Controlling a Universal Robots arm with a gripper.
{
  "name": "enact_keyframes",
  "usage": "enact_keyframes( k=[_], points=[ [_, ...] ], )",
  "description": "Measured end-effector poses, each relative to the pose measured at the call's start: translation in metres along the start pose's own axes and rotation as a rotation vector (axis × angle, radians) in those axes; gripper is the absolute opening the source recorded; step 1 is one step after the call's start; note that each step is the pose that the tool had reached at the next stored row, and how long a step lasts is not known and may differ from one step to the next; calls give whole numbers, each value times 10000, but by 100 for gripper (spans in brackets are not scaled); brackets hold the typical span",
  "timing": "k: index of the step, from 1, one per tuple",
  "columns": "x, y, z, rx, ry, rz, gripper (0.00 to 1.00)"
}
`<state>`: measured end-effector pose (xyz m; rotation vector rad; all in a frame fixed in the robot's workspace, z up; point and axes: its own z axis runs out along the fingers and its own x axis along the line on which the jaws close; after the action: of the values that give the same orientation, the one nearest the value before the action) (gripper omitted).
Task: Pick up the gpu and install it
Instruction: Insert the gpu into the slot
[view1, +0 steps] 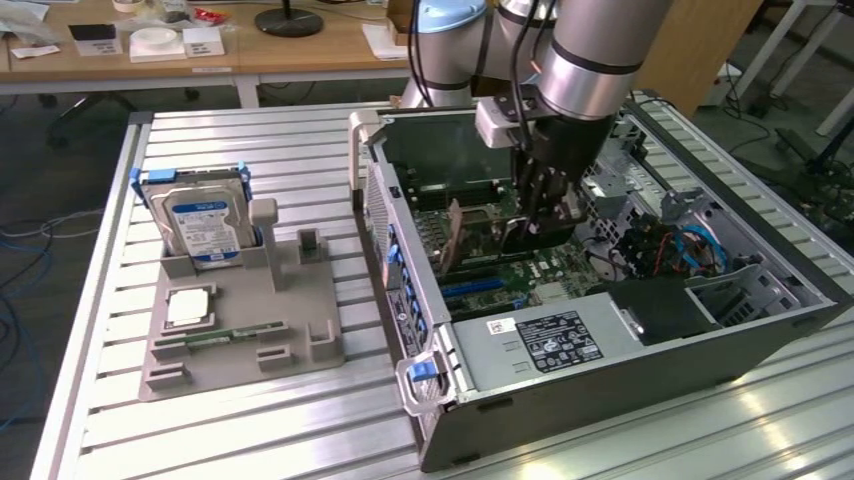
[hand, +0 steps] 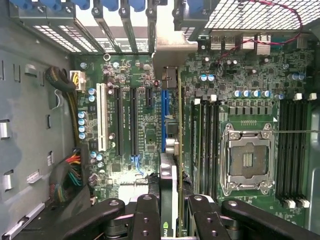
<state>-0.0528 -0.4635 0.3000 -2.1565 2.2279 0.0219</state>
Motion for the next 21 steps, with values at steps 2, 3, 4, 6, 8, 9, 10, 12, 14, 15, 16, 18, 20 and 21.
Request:
enact_keyframes(
  k=[2,3,4,6,8,9,10,12,14,15,16,18,20,21],
  points=[
    [1,2,20,1,0,0,27],
    [1,3,29,0,-1,0,27],
    [2,4,38,0,0,0,27],
    [3,8,62,0,-1,1,27],
    [4,13,86,1,-2,1,27],
    [5,15,97,0,0,1,27],
    [5,17,109,0,-1,1,27],
    [6,21,132,0,-1,0,27],
    [7,27,156,-1,0,1,27],
    [8,29,166,-1,0,0,27],
    [8,30,175,-1,0,-1,27],
    [9,32,188,-1,0,-1,27],
    [9,32,189,-2,1,0,27],
    [9,32,189,-2,2,0,27]
  ],
)
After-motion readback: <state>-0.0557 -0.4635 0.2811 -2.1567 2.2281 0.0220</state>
